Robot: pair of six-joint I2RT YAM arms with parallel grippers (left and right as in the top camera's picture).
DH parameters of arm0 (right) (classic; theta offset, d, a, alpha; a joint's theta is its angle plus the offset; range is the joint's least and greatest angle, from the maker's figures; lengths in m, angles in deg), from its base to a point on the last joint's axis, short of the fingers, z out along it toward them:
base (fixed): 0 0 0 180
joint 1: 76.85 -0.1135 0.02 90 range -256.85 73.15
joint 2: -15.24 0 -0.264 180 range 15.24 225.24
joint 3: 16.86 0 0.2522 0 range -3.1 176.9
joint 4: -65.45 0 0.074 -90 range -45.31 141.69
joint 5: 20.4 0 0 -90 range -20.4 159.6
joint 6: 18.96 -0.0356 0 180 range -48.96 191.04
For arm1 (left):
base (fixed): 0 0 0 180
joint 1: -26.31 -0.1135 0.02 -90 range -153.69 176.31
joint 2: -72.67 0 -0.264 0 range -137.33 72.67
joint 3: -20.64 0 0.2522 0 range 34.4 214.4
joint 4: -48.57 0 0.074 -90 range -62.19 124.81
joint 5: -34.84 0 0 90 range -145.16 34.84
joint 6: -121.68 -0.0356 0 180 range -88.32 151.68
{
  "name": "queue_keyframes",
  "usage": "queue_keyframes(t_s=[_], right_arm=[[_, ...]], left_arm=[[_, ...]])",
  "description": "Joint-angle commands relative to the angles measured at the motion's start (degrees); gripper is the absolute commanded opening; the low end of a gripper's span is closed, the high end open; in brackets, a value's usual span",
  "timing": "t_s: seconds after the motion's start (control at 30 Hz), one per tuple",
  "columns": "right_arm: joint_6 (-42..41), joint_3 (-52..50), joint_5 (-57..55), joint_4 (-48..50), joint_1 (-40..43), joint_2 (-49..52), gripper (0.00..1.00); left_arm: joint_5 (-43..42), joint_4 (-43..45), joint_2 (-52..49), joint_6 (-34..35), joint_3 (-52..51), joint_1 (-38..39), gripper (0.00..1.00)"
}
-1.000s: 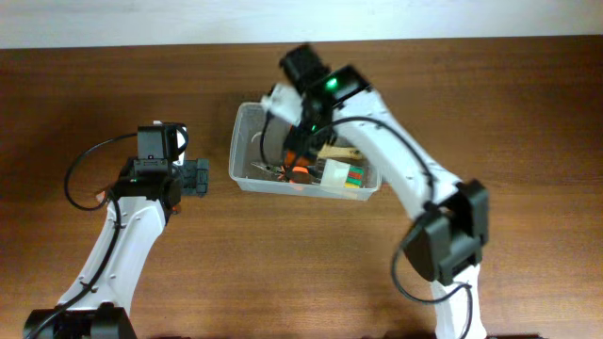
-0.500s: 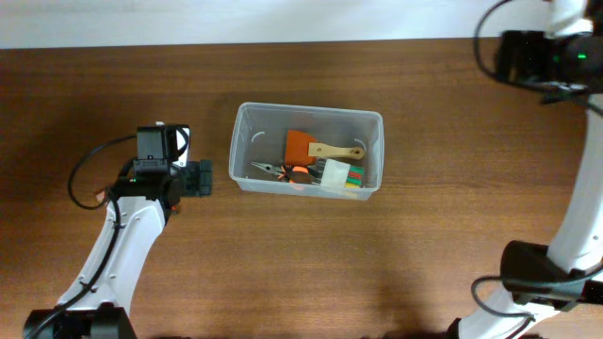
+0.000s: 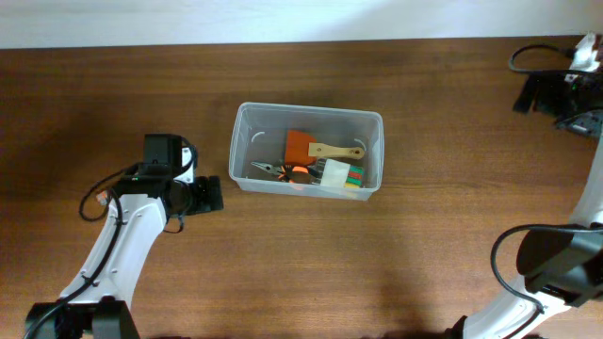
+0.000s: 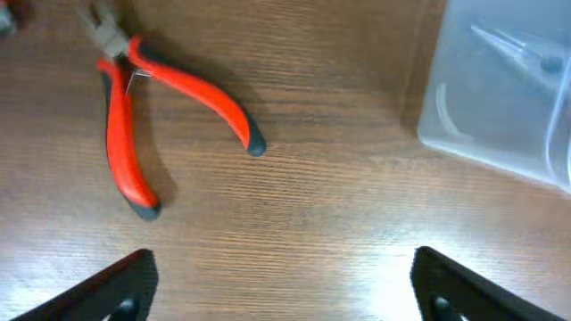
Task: Pack container
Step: 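Raise right gripper away to the right side, then lower left gripper onto the red-handled pliers and grasp them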
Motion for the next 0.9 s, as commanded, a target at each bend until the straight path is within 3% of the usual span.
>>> queue_keyframes(t_s=[0.0, 0.2, 0.57, 0.67, 0.73, 0.87], right_arm=[[-0.94, -2.29, 0.66, 0.24, -0.04, -0.07, 0.99], [-0.92, -3.02, 0.68, 0.5, -0.04, -0.07, 0.99], [-0.92, -3.02, 0.66, 0.48, -0.04, -0.07, 0.99], [-0.92, -3.02, 0.66, 0.48, -0.04, -0.07, 0.98], [-0.92, -3.02, 0.66, 0.48, -0.04, -0.07, 0.99], [-0.92, -3.02, 0.66, 0.48, -0.04, -0.07, 0.99]], left_arm=[[0.46, 0.2, -0.42, 14.25, 0.94, 0.13, 0.89], [0.74, -6.45, -0.92, 14.36, 3.98, 0.0, 0.89], [0.87, -22.64, -8.0, 17.57, 22.21, -5.44, 0.89], [0.66, -23.5, -11.15, 17.57, 22.4, -6.05, 0.89], [0.68, -22.82, -13.03, 17.59, 22.4, -6.25, 0.82], [0.37, -19.78, -15.34, 20.61, 22.4, -6.23, 0.79]])
